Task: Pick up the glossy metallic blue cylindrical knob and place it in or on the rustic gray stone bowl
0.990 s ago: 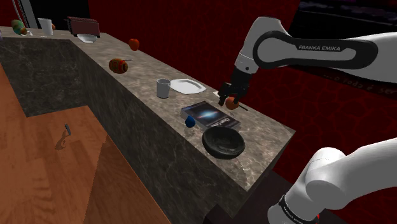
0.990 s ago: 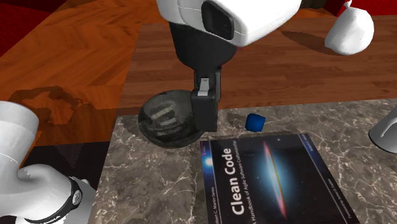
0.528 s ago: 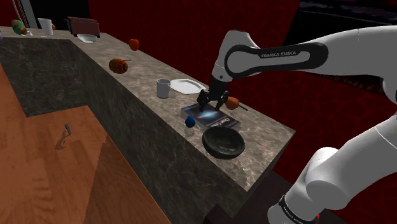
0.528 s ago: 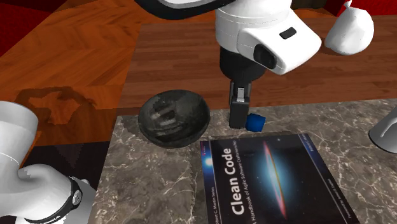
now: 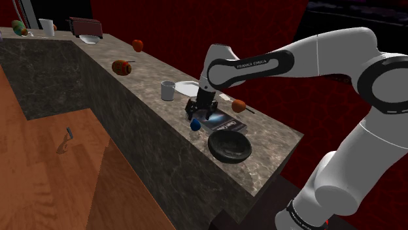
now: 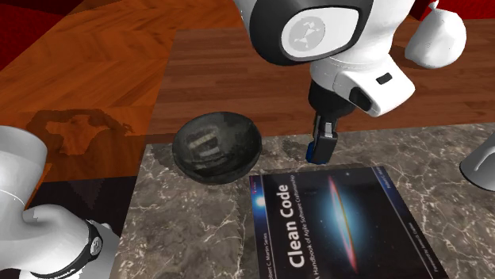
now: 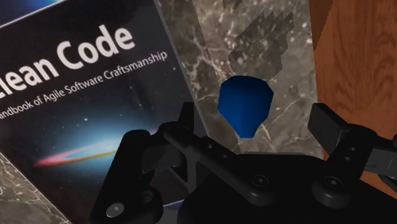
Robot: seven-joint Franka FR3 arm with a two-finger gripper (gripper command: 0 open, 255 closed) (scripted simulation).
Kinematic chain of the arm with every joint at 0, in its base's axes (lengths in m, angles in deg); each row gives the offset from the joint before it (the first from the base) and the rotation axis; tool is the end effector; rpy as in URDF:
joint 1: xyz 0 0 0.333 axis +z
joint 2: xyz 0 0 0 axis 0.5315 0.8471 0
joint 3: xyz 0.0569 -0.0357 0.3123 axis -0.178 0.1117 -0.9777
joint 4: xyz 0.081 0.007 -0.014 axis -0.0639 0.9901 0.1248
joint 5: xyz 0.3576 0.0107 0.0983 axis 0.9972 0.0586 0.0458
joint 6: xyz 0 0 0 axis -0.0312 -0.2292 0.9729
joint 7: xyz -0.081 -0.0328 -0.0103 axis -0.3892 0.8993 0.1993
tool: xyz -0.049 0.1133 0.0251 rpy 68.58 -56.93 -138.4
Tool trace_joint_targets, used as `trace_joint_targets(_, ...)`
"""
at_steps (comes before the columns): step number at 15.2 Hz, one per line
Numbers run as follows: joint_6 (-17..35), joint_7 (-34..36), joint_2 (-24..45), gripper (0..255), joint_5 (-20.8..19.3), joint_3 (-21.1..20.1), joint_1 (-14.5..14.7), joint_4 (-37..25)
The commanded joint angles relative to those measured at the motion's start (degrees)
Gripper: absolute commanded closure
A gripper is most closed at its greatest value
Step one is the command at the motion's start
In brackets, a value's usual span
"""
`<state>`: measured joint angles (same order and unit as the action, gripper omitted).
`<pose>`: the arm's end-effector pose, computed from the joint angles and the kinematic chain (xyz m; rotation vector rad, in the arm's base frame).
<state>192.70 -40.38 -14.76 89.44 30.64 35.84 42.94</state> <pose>0.5144 0.0924 0.4402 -3.0078 0.4881 -0.0635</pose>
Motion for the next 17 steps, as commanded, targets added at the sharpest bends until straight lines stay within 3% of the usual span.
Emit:
trace_joint_targets(1, 1.4, 0.3, 0.9, 0, 0.0, -0.2, 0.1, 0.6)
trace_joint_targets(6, 4.8, 0.3, 2.5, 0, 0.0, -0.3, 0.3, 2.3)
trace_joint_targets(13, 4.8, 0.3, 2.5, 0, 0.0, -0.3, 0.3, 2.3)
trace_joint_targets(14, 4.8, 0.3, 2.5, 255, 0.0, -0.3, 0.3, 2.3)
trace_joint_targets(17, 4.8, 0.4, 2.5, 255, 0.0, -0.3, 0.3, 2.3)
